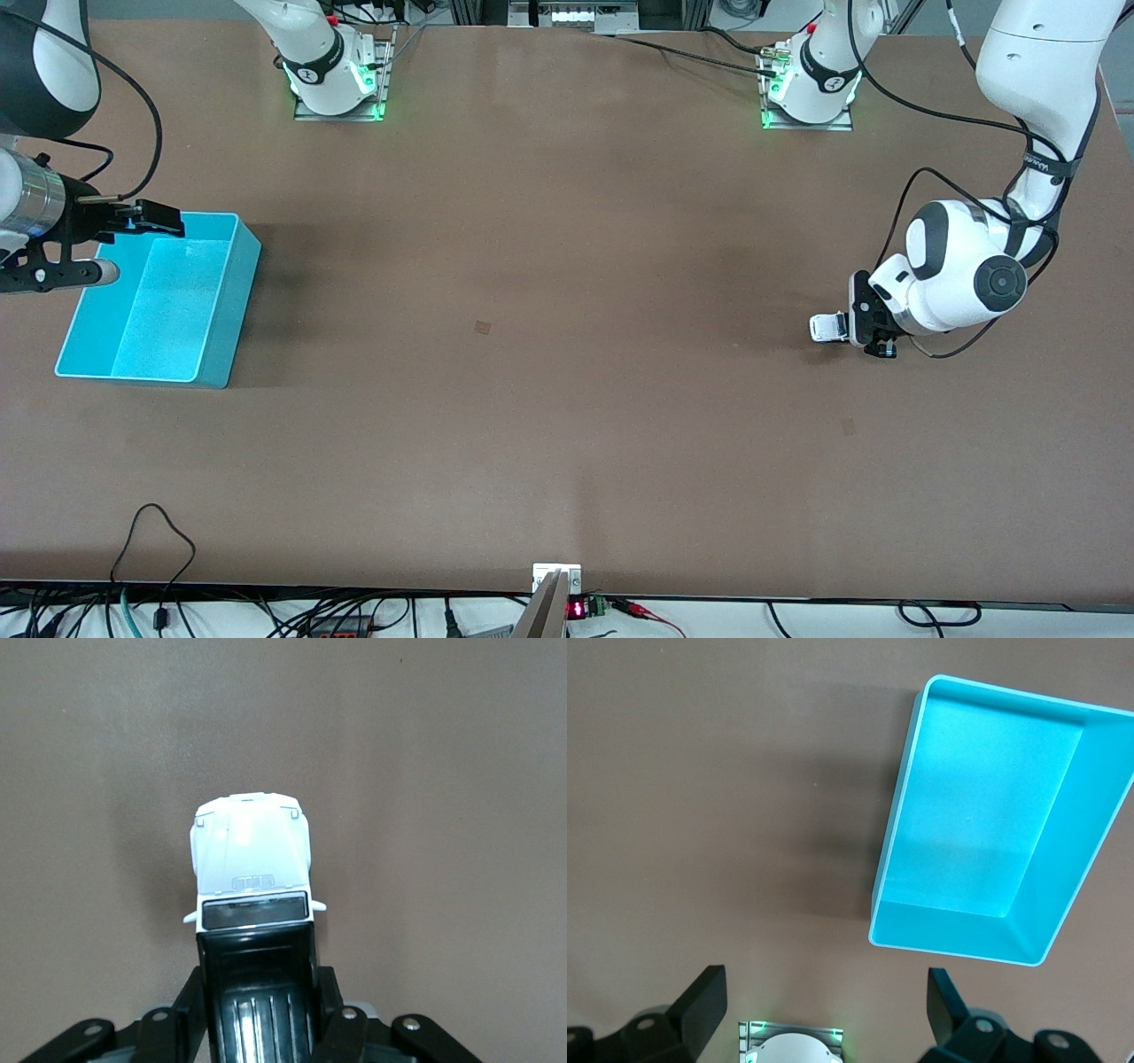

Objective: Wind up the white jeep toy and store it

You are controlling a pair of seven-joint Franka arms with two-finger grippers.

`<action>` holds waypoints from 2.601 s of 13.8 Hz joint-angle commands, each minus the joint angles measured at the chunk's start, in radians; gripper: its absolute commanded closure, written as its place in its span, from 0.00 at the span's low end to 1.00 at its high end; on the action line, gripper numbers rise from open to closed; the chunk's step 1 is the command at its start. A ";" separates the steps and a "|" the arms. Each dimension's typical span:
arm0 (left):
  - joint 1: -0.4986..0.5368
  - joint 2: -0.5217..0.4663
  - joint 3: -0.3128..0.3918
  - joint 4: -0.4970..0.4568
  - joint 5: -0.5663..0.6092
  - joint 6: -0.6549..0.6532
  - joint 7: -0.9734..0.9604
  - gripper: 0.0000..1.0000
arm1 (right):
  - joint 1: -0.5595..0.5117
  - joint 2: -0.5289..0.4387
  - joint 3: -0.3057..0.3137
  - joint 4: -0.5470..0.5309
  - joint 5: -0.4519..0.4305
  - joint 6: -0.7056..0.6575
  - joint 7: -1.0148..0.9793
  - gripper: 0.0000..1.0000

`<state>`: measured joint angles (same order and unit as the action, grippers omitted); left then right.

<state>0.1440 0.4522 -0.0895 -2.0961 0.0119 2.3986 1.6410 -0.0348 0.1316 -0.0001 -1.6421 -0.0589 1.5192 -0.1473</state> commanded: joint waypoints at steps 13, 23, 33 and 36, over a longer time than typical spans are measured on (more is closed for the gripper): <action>0.072 0.036 -0.012 -0.001 0.035 0.040 0.036 0.69 | 0.001 -0.003 0.003 0.005 -0.012 -0.023 -0.006 0.00; 0.124 0.063 -0.012 0.008 0.039 0.042 0.079 0.66 | 0.001 -0.003 0.003 0.005 -0.012 -0.031 -0.005 0.00; 0.173 0.080 -0.012 0.024 0.083 0.042 0.092 0.67 | 0.001 -0.001 0.003 0.005 -0.012 -0.033 -0.005 0.00; 0.190 0.094 -0.012 0.036 0.088 0.042 0.095 0.67 | 0.001 -0.003 0.003 0.005 -0.012 -0.033 -0.003 0.00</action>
<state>0.3012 0.4614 -0.0944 -2.0877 0.0609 2.4162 1.7222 -0.0348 0.1324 -0.0001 -1.6421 -0.0589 1.5014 -0.1473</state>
